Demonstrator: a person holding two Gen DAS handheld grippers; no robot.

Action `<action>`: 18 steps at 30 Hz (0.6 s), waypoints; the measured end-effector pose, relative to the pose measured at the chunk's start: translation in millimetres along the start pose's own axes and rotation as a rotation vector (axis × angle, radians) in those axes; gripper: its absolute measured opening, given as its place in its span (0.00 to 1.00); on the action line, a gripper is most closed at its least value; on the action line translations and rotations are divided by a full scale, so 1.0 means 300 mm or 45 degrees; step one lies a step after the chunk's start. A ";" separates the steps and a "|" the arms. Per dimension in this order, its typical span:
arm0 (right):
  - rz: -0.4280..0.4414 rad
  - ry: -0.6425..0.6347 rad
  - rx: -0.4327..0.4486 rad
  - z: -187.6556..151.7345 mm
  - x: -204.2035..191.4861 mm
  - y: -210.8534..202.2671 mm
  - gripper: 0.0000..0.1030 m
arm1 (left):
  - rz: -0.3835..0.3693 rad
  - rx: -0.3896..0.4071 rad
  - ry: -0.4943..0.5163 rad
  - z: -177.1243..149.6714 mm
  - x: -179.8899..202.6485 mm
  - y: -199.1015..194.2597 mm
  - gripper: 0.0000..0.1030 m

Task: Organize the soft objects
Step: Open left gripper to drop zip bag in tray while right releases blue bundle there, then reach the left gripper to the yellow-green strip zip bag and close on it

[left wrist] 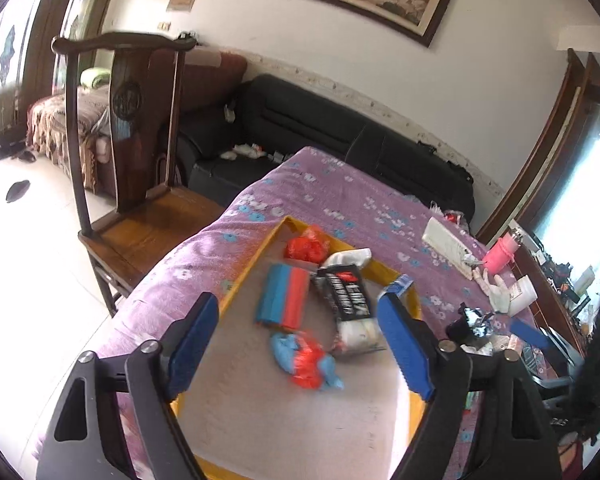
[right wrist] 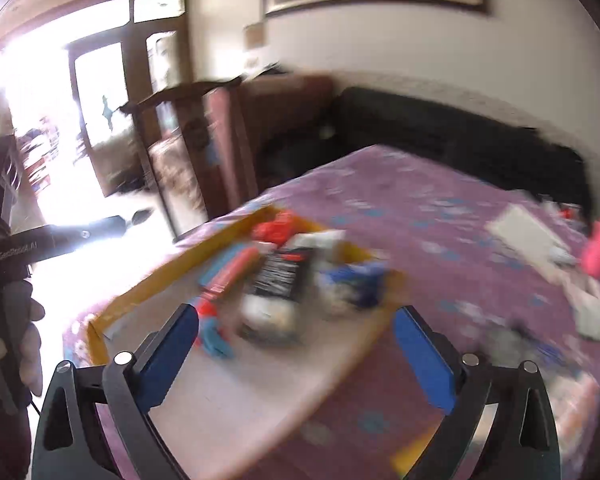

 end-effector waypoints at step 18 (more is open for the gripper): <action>-0.708 0.711 -0.238 -0.520 0.618 -0.380 0.98 | -0.267 -0.282 0.620 -0.274 0.654 0.322 0.91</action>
Point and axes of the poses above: each gripper's, at about its wrist camera, not at the fingertips, and y roughly the way its jaws point, x to its right, z to its top, the point moved 4 cm from there along y, roughly the way its jaws point, and after that the axes turned 14 degrees about -z, right-handed, at the moved point
